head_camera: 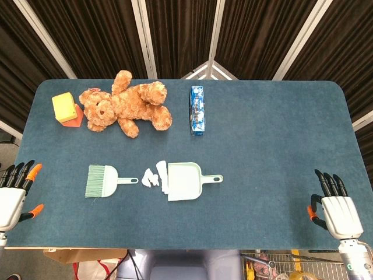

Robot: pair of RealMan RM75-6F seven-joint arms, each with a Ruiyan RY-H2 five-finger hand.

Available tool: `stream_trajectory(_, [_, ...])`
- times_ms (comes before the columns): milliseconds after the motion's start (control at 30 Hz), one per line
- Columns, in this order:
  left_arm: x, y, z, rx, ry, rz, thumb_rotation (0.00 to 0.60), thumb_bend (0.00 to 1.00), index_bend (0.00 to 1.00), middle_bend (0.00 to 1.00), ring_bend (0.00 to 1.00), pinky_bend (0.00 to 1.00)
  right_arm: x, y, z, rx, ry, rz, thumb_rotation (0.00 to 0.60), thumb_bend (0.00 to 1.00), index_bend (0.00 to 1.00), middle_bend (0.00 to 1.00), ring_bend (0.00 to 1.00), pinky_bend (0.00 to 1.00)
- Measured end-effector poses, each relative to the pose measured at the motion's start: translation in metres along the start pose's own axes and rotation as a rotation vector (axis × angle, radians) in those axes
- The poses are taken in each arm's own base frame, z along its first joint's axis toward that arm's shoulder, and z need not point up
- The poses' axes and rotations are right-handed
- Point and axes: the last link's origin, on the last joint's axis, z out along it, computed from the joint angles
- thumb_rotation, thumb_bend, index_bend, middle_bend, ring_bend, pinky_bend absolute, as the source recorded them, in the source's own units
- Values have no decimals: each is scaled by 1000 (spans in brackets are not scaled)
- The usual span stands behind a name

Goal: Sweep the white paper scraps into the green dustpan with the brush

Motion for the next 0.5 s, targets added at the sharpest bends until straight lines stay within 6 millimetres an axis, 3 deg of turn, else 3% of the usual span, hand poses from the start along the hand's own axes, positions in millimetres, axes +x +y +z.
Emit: stream_trajectory(500, [-1, 1, 0, 1, -15, -5, 600, 0, 0, 0, 0, 0, 0, -2, -1, 9, 8, -4, 600, 402, 0, 0, 0, 1])
